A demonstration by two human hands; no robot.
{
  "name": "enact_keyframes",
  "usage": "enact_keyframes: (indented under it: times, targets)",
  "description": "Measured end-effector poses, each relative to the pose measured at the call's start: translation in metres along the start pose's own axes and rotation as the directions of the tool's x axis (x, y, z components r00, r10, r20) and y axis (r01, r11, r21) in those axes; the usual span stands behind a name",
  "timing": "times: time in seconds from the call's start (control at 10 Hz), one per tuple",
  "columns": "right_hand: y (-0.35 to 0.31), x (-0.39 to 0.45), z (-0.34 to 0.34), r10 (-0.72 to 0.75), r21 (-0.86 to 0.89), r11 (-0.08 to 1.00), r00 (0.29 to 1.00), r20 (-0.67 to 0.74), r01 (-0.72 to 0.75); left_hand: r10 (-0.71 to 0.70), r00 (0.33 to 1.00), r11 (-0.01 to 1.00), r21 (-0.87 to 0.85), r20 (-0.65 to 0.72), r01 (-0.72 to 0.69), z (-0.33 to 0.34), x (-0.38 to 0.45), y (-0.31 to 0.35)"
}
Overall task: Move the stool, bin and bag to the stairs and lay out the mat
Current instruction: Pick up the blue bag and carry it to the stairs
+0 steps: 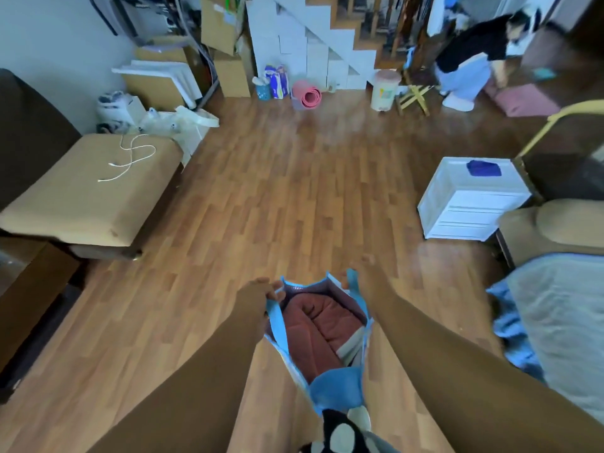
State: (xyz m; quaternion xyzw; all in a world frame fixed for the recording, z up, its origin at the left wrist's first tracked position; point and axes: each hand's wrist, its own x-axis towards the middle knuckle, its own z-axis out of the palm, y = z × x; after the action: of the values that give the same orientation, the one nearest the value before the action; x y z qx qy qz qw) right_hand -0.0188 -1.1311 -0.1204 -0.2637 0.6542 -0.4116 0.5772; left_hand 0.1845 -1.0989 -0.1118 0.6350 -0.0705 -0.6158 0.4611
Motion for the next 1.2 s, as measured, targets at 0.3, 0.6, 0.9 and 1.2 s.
enact_keyframes:
  times: [0.3, 0.6, 0.9, 1.2]
  targets:
    - [-0.051, 0.029, -0.071, 0.017, 0.07, 0.997, 1.0, -0.021, -0.016, 0.018, 1.0, 0.993, 0.118, 0.022, -0.021, 0.116, -0.004, -0.01]
    - [-0.079, 0.052, -0.111, -0.002, 0.102, 0.995, 0.999, -0.046, 0.006, -0.032, 0.988, 0.972, 0.236, 0.151, -0.005, 0.195, 0.005, -0.007]
    - [-0.112, 0.092, -0.12, -0.047, -0.103, 0.994, 0.997, -0.057, 0.041, -0.085, 0.969, 0.913, 0.408, 0.231, -0.017, 0.233, 0.056, 0.016]
    - [-0.176, 0.153, -0.094, -0.079, -0.186, 0.982, 0.979, -0.187, 0.043, -0.234, 0.896, 0.876, 0.481, 0.378, 0.026, 0.305, 0.118, 0.061]
